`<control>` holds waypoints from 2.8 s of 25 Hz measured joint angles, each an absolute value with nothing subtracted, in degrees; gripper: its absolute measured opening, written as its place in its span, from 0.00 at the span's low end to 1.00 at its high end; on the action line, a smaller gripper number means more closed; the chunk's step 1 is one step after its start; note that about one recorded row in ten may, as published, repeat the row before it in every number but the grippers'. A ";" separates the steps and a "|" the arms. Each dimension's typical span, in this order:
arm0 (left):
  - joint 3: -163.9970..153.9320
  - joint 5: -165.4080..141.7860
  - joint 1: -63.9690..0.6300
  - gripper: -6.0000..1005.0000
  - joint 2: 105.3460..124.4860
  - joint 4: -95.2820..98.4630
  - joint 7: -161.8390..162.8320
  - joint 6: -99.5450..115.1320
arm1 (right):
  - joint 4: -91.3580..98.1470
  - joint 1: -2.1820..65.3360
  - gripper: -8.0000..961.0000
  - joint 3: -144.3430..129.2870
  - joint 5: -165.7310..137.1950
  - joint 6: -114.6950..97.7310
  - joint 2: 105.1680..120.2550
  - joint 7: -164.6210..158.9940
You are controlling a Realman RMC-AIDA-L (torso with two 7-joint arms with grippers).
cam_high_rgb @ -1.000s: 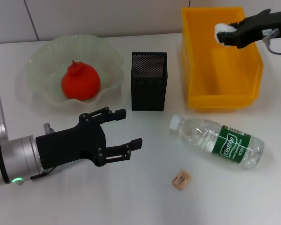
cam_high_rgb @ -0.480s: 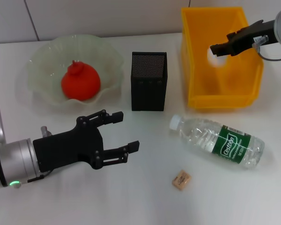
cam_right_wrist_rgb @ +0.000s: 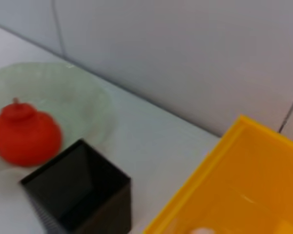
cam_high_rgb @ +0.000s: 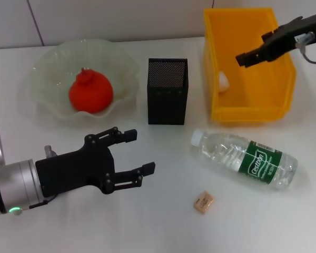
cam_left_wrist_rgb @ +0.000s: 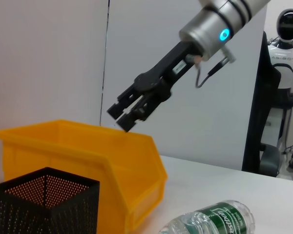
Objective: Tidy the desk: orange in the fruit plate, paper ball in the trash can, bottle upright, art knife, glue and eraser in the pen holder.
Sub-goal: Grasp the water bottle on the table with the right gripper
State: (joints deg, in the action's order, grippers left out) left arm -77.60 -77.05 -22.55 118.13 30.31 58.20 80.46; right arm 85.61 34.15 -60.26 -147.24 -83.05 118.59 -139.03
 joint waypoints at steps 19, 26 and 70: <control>-77.52 -77.12 -22.32 0.83 117.78 30.18 58.54 81.62 | 91.97 37.01 0.87 -73.75 -157.83 -111.89 119.26 -136.21; -77.52 -77.08 -22.11 0.83 117.77 30.07 58.53 81.41 | 87.71 35.18 0.87 -77.83 -157.87 -105.57 119.39 -140.17; -77.51 -77.08 -21.97 0.83 117.51 29.79 57.89 81.23 | 76.04 34.63 0.87 -87.49 -156.98 -92.21 119.44 -147.28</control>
